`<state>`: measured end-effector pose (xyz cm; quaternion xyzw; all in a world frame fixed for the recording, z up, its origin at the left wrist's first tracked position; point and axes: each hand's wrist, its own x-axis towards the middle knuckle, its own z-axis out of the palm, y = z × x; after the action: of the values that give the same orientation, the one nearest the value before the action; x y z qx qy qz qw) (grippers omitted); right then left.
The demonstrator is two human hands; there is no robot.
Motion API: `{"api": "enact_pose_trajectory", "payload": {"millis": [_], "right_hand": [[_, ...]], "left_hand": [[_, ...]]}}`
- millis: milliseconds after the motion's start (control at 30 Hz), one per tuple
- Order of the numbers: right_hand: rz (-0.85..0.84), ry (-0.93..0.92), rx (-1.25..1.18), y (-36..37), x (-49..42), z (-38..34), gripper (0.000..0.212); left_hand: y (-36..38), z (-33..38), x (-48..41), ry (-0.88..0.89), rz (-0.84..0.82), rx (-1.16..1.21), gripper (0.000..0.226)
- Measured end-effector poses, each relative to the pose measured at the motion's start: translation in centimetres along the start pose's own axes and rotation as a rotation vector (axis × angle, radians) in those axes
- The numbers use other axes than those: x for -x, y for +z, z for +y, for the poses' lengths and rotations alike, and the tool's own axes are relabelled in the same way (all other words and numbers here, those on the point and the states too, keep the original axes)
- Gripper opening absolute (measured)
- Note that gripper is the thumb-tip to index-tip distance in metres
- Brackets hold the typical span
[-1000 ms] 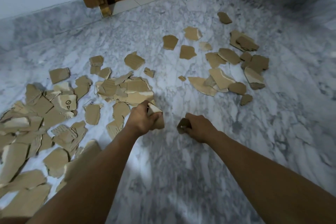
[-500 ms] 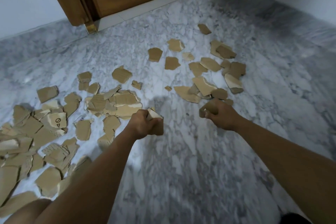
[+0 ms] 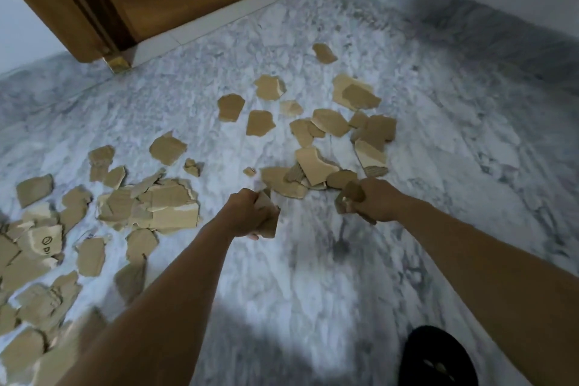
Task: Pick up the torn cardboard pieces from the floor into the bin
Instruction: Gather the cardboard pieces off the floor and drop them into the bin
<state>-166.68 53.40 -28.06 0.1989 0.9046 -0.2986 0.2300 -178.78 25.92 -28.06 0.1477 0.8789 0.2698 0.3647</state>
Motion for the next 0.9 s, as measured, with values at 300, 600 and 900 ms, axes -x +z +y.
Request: {"api": "enact_pose_trajectory", "payload": {"millis": [300,600,900], "right_hand": [[-0.250,-0.216,0.032,6.4,-6.5,-4.5,0.039],[-0.019,-0.261,-0.070,10.8,-7.1,-5.8,0.016],[0.178,-0.387,0.050,12.2,-7.7,-5.8,0.039]], "left_hand": [[-2.0,0.3,0.6,-0.189,0.324,0.302,0.023],[-1.3,-1.7,0.0,-0.248,0.335,0.418,0.035],[-0.3,-4.1,-1.7,-0.248,0.240,0.392,0.041]]}}
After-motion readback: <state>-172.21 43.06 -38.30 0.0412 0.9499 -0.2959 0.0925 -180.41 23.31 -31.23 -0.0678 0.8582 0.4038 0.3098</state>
